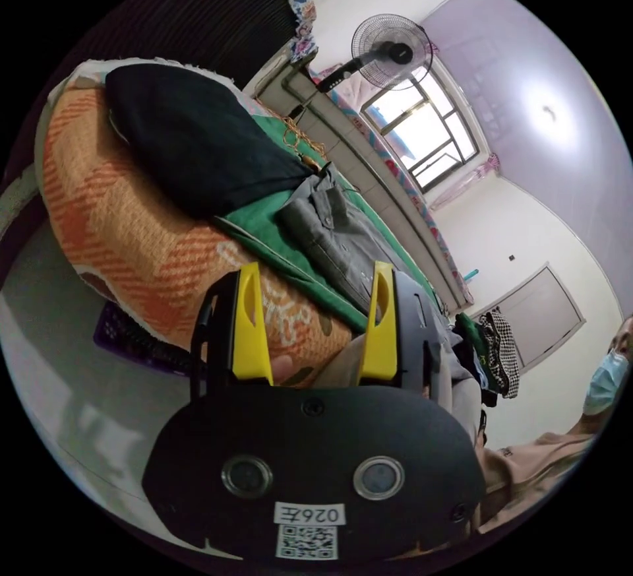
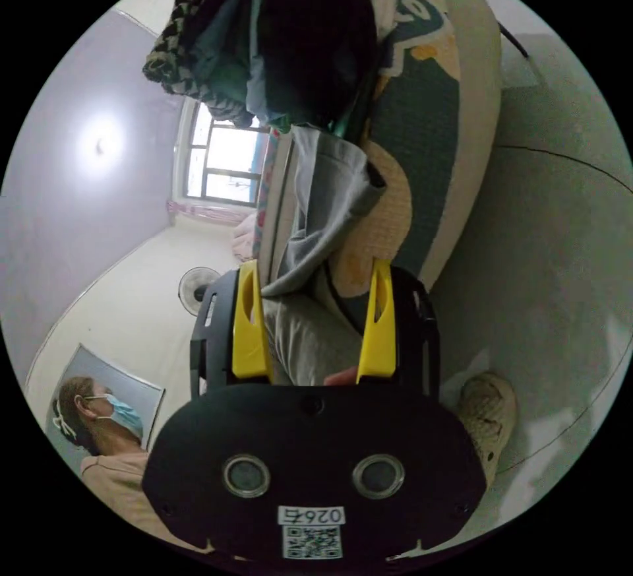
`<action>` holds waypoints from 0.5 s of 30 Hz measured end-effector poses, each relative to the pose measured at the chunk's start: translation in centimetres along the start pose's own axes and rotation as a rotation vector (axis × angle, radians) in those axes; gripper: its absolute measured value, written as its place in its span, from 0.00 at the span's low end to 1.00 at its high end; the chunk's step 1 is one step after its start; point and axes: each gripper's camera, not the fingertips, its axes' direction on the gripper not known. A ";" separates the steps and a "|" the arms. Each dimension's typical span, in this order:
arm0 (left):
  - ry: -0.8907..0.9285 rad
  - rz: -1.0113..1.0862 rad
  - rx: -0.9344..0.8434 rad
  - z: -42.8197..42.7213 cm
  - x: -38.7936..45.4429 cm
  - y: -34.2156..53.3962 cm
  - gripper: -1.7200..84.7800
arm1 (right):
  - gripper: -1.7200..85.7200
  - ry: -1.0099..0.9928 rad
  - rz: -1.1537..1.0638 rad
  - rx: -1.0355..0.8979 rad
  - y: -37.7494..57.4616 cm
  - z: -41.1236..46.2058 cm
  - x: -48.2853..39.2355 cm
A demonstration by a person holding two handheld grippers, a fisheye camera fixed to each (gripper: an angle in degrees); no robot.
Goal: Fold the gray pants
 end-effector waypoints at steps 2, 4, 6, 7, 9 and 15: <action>-0.011 0.009 -0.019 1.1 0.5 -1.2 0.29 | 0.23 -0.032 -0.060 -0.028 -1.2 0.1 -0.7; -0.056 -0.010 -0.084 2.5 0.9 -2.7 0.27 | 0.22 -0.027 -0.093 -0.035 -1.7 0.2 -1.1; -0.072 -0.036 -0.101 2.5 0.9 -3.3 0.25 | 0.22 -0.013 -0.122 -0.057 -2.1 0.4 -1.6; -0.085 -0.036 -0.086 2.1 1.1 -3.5 0.24 | 0.22 -0.002 -0.139 -0.071 -2.2 0.5 -1.9; -0.114 -0.024 -0.076 1.8 1.6 -3.7 0.22 | 0.22 0.034 -0.173 -0.081 -2.3 0.5 -2.6; -0.174 0.071 -0.027 1.3 4.4 -6.1 0.21 | 0.20 0.123 -0.249 -0.100 -2.7 0.1 -4.0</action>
